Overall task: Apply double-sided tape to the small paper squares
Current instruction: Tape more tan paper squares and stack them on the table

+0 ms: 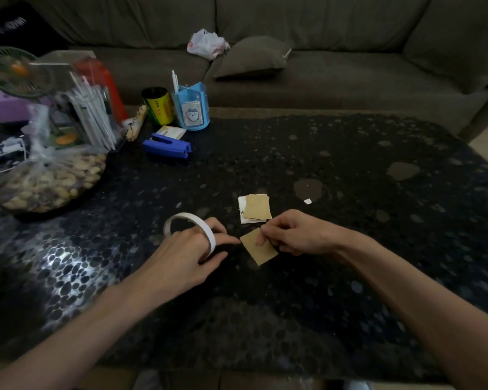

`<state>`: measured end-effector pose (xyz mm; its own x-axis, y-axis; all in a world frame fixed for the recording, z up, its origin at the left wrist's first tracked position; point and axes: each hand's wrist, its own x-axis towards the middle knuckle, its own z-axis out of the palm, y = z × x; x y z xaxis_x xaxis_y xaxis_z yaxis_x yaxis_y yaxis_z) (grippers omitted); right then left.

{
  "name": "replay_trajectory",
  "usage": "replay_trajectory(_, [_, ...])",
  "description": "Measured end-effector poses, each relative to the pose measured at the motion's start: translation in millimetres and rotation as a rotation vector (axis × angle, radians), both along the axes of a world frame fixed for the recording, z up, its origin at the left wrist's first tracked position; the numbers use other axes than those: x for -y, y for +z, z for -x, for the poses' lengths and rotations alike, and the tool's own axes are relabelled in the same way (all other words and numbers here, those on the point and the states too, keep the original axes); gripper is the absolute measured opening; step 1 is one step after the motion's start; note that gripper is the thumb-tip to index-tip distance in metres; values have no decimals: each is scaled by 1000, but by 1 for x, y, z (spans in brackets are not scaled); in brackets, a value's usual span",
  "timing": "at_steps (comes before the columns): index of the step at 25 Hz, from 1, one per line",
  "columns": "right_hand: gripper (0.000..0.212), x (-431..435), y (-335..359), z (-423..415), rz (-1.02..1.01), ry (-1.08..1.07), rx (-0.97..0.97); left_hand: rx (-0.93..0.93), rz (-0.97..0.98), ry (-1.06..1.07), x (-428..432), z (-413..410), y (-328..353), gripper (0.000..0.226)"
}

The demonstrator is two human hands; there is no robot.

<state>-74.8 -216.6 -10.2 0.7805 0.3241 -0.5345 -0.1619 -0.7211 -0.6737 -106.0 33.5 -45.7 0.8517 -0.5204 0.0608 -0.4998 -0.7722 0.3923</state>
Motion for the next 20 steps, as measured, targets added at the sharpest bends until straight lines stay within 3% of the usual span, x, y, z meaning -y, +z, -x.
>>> replay_trajectory(5, [41,-5,-3,-4,70,33,72,184,-62,-123,-5,1,-18,35])
replay_trajectory(12, [41,-8,-8,-7,69,12,60,91,82,-121,5,-7,-25,45])
replay_trajectory(17, [11,-4,-7,-8,84,114,119,64,157,-57,10,-10,-29,52])
replay_trajectory(20, [17,-1,-9,-8,52,125,90,56,160,-47,11,-12,-30,55])
